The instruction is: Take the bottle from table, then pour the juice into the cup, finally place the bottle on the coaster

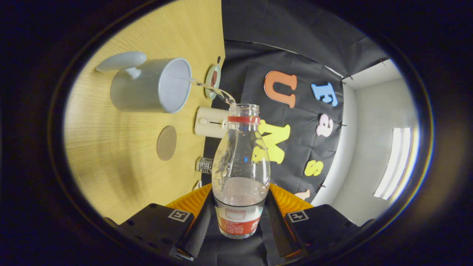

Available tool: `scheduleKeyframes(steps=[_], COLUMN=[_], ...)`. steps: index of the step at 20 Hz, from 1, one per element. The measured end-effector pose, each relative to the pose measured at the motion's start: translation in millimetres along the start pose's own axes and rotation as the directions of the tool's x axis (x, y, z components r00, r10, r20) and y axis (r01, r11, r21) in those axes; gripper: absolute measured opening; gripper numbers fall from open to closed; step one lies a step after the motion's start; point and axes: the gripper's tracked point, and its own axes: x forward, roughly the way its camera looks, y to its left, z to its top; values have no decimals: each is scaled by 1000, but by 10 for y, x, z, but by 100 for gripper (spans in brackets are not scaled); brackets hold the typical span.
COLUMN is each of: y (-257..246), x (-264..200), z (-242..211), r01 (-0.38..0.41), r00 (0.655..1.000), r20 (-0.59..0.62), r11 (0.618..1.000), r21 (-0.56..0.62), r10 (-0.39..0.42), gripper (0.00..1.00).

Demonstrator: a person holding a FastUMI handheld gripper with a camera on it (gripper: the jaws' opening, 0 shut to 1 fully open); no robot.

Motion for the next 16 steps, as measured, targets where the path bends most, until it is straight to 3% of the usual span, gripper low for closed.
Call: scheduleKeyframes(steps=[16], y=[-135], x=[-116], z=[13], r01=[44], r00=[999], r20=[0], r11=[997], r21=[-65], r10=[-44], gripper=[80])
